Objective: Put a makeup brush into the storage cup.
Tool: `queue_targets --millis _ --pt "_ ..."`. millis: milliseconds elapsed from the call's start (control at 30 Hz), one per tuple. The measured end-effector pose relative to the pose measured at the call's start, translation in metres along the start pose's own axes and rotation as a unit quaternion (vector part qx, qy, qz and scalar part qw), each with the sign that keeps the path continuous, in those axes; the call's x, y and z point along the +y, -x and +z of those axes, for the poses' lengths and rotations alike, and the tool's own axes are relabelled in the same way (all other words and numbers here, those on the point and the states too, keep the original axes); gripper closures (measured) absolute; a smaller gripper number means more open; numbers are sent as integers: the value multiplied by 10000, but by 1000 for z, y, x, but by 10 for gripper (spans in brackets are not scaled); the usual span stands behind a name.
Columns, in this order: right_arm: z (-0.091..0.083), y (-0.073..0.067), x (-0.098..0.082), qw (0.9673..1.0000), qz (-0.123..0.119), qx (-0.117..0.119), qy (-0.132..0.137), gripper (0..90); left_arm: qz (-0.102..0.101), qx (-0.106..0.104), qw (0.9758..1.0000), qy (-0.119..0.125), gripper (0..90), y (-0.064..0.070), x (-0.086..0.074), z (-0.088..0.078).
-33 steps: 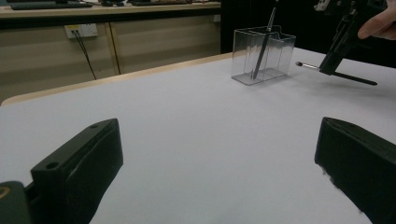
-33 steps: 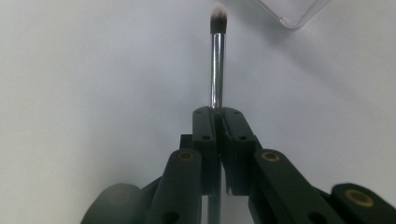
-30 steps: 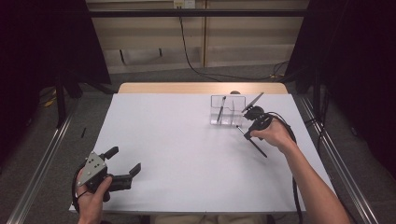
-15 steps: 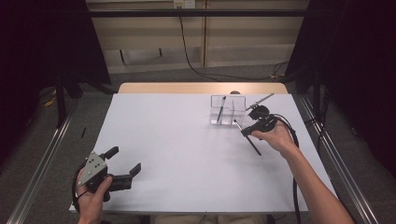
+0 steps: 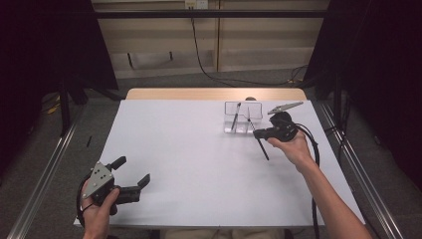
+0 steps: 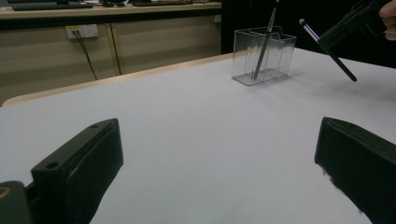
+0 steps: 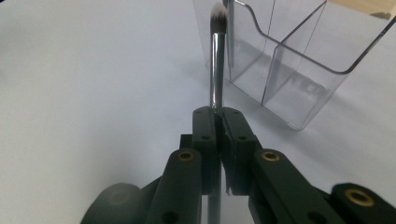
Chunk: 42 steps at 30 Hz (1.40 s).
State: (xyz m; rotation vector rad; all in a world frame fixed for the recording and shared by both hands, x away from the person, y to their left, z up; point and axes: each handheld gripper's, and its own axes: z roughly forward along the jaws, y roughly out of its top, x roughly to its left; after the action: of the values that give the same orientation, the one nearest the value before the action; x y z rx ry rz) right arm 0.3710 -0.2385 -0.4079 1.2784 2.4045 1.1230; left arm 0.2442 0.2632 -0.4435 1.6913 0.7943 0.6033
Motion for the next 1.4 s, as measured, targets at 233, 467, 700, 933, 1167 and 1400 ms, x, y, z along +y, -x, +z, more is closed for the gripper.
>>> queue_targets --millis 233,467,700,933,1167,1400 --pt "-5 -1 0 9990 36 39 450 848 2 -3 10000 -2 11 0 0 0" --pt "-11 -4 1 9962 -1 58 873 849 5 -4 10000 0 11 0 0 0" --pt "-12 -9 5 9916 -42 89 1286 848 -6 -2 10000 11 10 0 0 0" --pt "-11 -14 10 9875 -77 117 1568 849 -9 4 10000 16 10 0 0 0" --pt "-5 -18 15 9825 -118 104 1857 848 -7 6 10000 10 11 0 0 0" --pt "-2 -23 25 9772 -162 83 2114 848 1 -4 10000 6 10 0 0 0"
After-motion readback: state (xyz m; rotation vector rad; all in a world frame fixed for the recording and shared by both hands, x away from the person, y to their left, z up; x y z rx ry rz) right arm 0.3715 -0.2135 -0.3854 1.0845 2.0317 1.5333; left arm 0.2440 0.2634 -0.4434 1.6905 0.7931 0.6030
